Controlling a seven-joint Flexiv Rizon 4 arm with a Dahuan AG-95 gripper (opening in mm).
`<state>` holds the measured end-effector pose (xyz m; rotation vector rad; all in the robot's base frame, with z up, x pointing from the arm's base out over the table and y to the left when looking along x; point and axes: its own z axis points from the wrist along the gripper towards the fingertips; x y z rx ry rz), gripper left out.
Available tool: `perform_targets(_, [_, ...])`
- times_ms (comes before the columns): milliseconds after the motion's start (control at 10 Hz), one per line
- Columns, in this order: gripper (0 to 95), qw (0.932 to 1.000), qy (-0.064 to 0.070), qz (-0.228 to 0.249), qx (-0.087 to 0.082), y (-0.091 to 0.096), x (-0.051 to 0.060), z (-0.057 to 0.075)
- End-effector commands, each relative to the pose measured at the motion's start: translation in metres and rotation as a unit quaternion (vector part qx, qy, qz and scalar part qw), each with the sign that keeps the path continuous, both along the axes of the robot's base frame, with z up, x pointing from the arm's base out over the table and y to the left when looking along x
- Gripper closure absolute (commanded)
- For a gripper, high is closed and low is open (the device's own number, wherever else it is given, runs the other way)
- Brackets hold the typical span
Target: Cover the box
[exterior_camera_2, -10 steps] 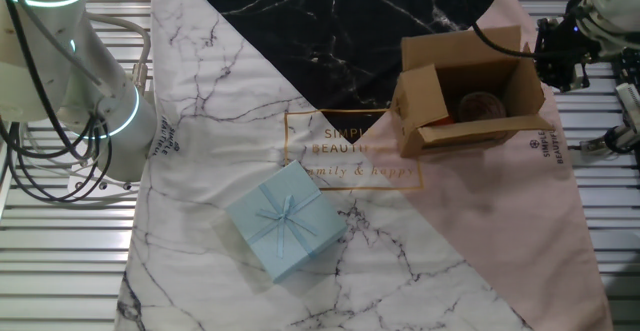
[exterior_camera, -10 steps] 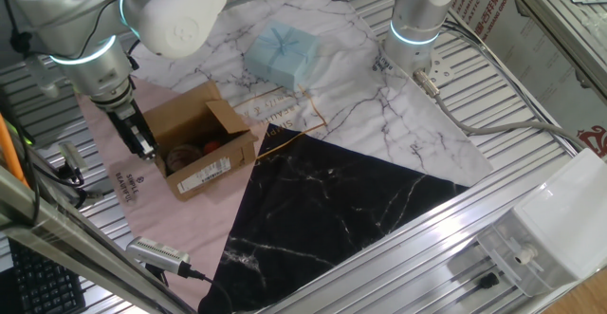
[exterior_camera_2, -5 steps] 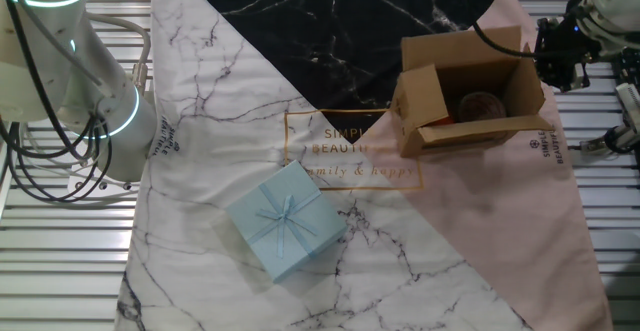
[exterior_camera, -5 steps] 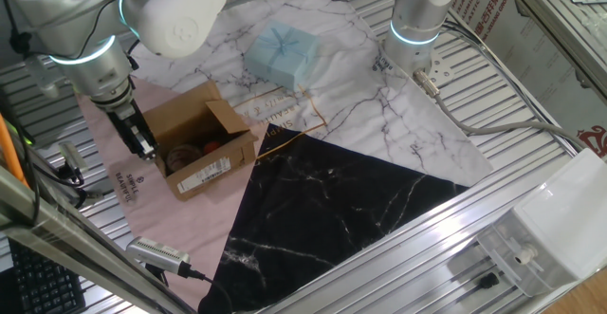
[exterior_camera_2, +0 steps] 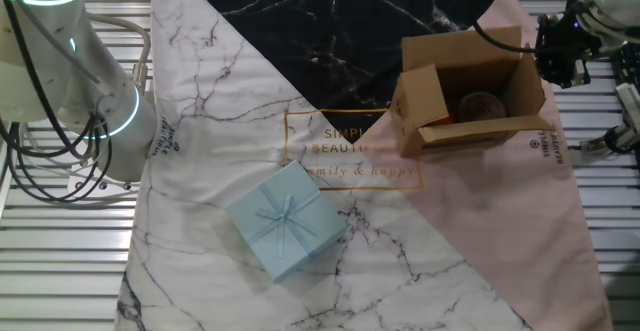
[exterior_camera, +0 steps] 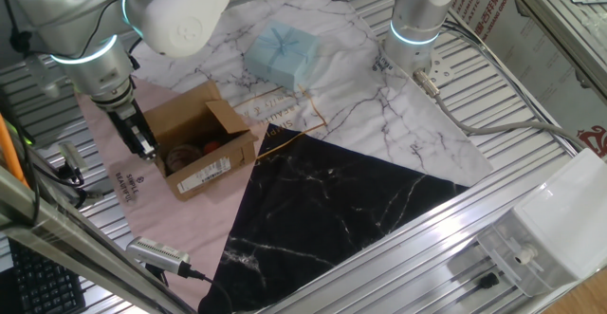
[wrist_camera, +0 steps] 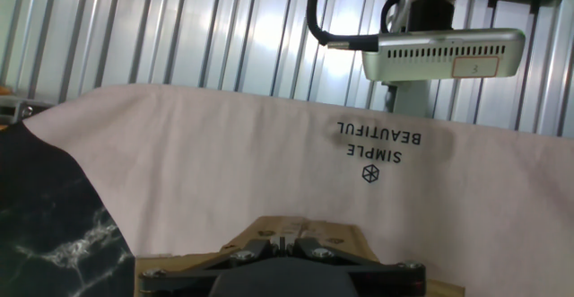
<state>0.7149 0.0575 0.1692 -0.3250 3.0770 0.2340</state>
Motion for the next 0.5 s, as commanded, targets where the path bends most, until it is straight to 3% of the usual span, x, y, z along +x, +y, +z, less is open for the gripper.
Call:
perform_targets(100, [95.0, 1.0000, -0.001, 0.000, -0.002, -0.0005, -0.0025, 0.0021])
perform_targets(500, [95.0, 1.0000, -0.002, 0.002, -0.002, -0.0035, -0.0075, 0.0085])
